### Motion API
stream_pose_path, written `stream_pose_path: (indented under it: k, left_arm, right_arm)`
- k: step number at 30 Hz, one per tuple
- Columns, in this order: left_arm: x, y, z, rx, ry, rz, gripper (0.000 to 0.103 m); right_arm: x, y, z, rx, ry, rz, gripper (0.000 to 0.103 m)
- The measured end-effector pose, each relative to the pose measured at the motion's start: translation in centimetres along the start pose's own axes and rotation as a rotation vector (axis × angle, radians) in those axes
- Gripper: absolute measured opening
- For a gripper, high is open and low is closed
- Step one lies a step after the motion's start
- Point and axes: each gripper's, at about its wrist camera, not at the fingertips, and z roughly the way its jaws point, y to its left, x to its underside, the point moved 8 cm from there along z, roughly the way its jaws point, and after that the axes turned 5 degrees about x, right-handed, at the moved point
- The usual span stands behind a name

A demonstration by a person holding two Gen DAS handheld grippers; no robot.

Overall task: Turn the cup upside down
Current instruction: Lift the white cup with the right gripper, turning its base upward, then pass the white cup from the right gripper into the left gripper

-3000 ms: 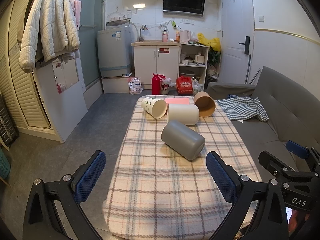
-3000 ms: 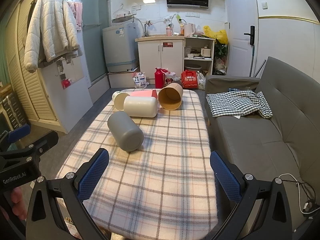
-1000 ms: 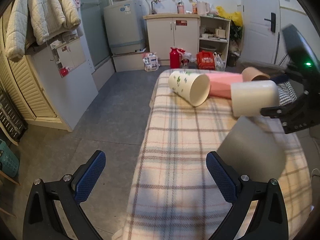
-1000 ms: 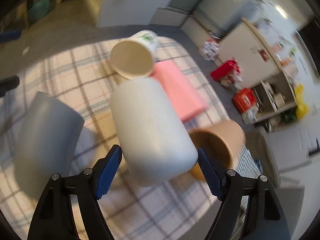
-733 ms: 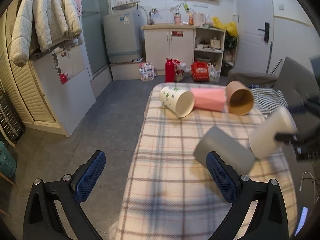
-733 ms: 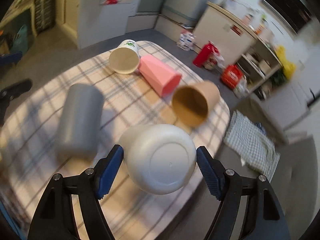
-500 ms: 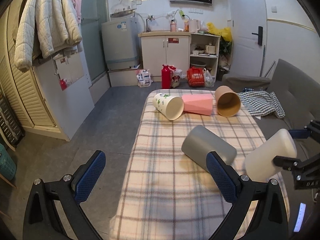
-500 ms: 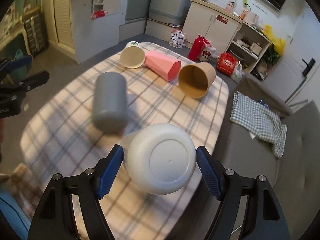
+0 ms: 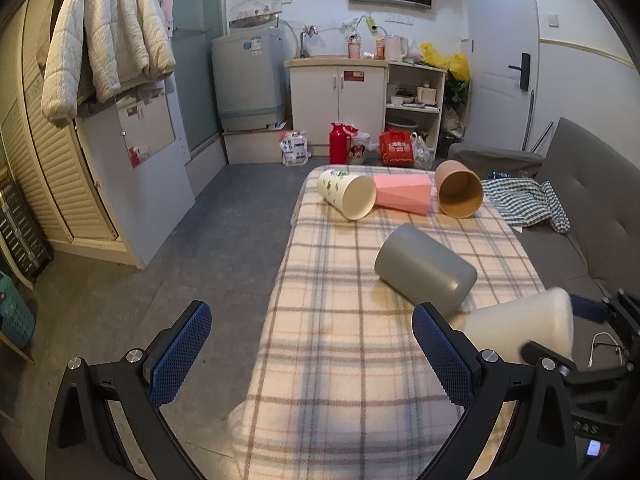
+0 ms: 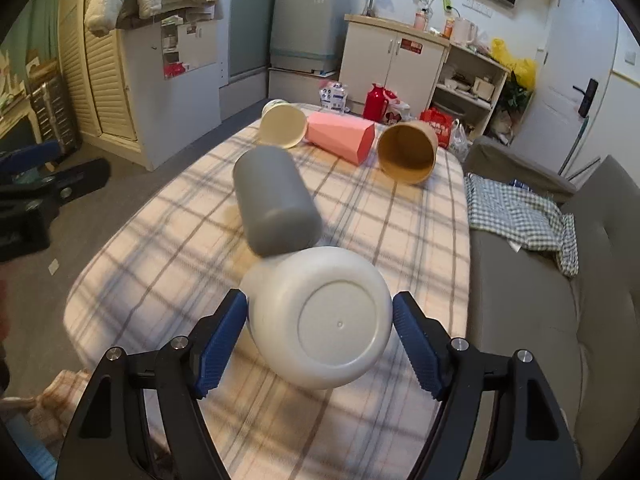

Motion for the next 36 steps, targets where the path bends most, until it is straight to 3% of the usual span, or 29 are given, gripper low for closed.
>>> stream_pose_path:
  k: [10,18,24,28,30,32,36]
  left_arm:
    - [1.3,-1.3,-0.1,0.025,0.019,0.019,0.103]
    - [1.6,-1.2,-0.5,0.007,0.027,0.020,0.103]
    - [1.6,-1.1,-0.6,-0.011,0.036,0.026,0.103]
    - [1.5,-1.5,-0.8,-0.019,0.038,0.043,0.103]
    - [1.4,-1.8,-1.0,-0.020,0.033,0.046,0.103]
    - [1.2,-2.1,-1.4,-0.012,0.025,0.046,0.103]
    - [0.9,-3.1,-2.3,0.005,-0.001,0.027,0.103]
  right_arm:
    - [7.4,1.3,-0.1,0.007,0.142,0.070,0.074]
    - [5.4,4.1,1.1,-0.011,0.119,0.051,0.074]
    - [4.6,4.4,1.7,-0.024,0.126,0.125,0.074]
    - [4.6,3.8,1.2,-0.041,0.103,0.157,0.074]
    - [4.2,3.1,0.2,-0.029,0.060,0.164,0.083]
    - [3.8,2.3,-1.1,-0.018,0.007,0.160,0.084]
    - [4.0,-0.7,-3.2,0.074,-0.076,0.173,0.085]
